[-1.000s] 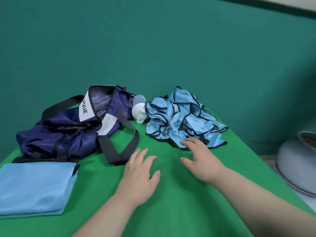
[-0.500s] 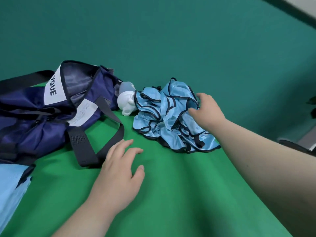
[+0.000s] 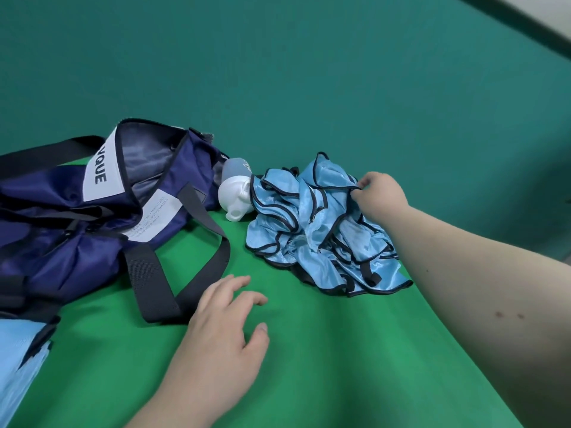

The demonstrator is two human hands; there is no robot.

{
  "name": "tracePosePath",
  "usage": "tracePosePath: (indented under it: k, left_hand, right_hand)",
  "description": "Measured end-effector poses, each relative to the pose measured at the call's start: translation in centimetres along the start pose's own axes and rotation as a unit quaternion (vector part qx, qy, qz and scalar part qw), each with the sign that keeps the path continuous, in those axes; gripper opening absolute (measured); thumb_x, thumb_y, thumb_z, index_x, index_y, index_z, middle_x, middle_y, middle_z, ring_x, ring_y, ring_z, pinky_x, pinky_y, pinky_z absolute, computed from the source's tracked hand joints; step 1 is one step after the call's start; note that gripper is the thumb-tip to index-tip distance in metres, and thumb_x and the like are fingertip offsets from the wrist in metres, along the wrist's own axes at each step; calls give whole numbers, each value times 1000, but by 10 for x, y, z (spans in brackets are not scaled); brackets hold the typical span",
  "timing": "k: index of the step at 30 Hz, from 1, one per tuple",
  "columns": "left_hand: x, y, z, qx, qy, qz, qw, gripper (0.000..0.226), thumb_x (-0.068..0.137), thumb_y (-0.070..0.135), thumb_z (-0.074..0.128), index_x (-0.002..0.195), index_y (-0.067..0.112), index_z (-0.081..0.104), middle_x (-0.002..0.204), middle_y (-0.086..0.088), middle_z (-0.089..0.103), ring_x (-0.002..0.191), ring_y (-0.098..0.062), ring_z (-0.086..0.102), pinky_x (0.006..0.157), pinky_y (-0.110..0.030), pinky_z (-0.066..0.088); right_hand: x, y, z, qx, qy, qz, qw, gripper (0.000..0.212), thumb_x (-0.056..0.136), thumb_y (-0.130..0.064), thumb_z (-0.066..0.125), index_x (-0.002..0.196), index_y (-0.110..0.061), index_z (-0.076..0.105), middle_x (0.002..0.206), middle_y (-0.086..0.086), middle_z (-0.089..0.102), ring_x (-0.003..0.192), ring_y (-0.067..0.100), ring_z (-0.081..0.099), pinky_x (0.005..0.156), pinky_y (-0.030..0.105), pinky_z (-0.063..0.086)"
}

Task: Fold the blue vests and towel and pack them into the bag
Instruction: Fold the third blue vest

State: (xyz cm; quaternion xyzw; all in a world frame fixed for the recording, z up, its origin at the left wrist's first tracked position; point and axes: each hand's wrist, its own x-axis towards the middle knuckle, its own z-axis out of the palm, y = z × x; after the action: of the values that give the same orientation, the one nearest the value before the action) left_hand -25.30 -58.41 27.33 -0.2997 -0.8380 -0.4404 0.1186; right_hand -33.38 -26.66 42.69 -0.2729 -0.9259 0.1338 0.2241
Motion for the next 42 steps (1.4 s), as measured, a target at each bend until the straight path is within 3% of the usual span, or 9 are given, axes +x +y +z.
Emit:
tracePosePath:
  k: [4, 13, 19, 27, 30, 32, 36, 40, 42]
  left_hand:
    - [-1, -1, 0, 5, -11, 5, 1000, 50, 78, 58, 30, 112, 38, 59, 137, 23, 37, 136, 8, 14, 113, -20, 15]
    - [-7, 2, -3, 26, -45, 36, 998, 21, 92, 30, 60, 112, 36, 60, 133, 24, 40, 135, 11, 15, 113, -16, 13]
    - [-16, 12, -9, 41, -56, 58, 996, 25, 91, 26, 60, 114, 36, 60, 124, 26, 41, 123, 16, 20, 109, -18, 21]
    - [-41, 16, -15, 66, -98, 60, 991, 53, 86, 30, 58, 136, 34, 42, 134, 26, 29, 134, 6, 21, 117, -23, 21]
    - [-59, 23, -23, 79, -122, 51, 988, 61, 84, 37, 53, 141, 37, 33, 139, 27, 19, 136, 7, 12, 118, -19, 12]
    - [-75, 28, -30, 89, -142, 46, 985, 63, 82, 42, 49, 142, 39, 30, 143, 28, 15, 137, 8, 8, 120, -21, 12]
    - [-109, 36, -45, 138, -176, 88, 971, 66, 85, 41, 50, 146, 43, 25, 156, 26, 4, 145, 4, -1, 119, -22, 10]
    - [-139, 42, -54, 172, -198, 158, 952, 64, 82, 42, 50, 143, 42, 33, 162, 15, 16, 148, -7, 15, 118, -36, 26]
    - [-149, 48, -58, 191, -216, 184, 940, 64, 85, 47, 48, 146, 46, 30, 165, 12, 3, 150, -7, 5, 123, -34, 14]
  right_hand:
    - [-19, -1, -12, 94, 41, -7, 995, 2, 85, -25, 59, 86, -24, 60, 69, 4, 61, 54, 23, 48, 55, 29, 41]
    - [-128, -8, -43, 258, 104, -29, 960, 7, 82, -18, 67, 79, -19, 61, 77, -7, 65, 67, 11, 56, 66, 28, 47]
    - [-225, 3, -22, 220, 34, -97, 970, 19, 79, -16, 73, 74, -25, 57, 86, -16, 64, 79, 5, 57, 65, 11, 40]
    - [-325, 13, 0, 184, -18, -234, 955, 20, 68, -34, 59, 87, -37, 51, 79, -17, 61, 71, 1, 56, 66, 17, 48]
    - [-341, 1, -5, 19, -63, -336, 939, 16, 53, -41, 57, 63, -30, 50, 52, -9, 47, 47, 6, 46, 46, 9, 30]
    - [-346, -4, -5, -62, -105, -343, 931, 30, 51, -41, 65, 58, -26, 39, 58, 0, 36, 51, 15, 36, 49, 13, 18]
    - [-379, 12, -9, 62, -172, -311, 933, 18, 65, -24, 60, 77, -35, 52, 74, -8, 54, 71, 8, 48, 69, 17, 34]
    - [-416, 20, -22, 116, -205, -286, 929, 22, 71, -22, 43, 88, -33, 51, 87, -12, 55, 85, 8, 51, 78, 22, 32]
    - [-429, 23, -28, 123, -199, -293, 927, 23, 69, -21, 45, 87, -34, 53, 87, -13, 55, 86, 5, 50, 79, 21, 32]
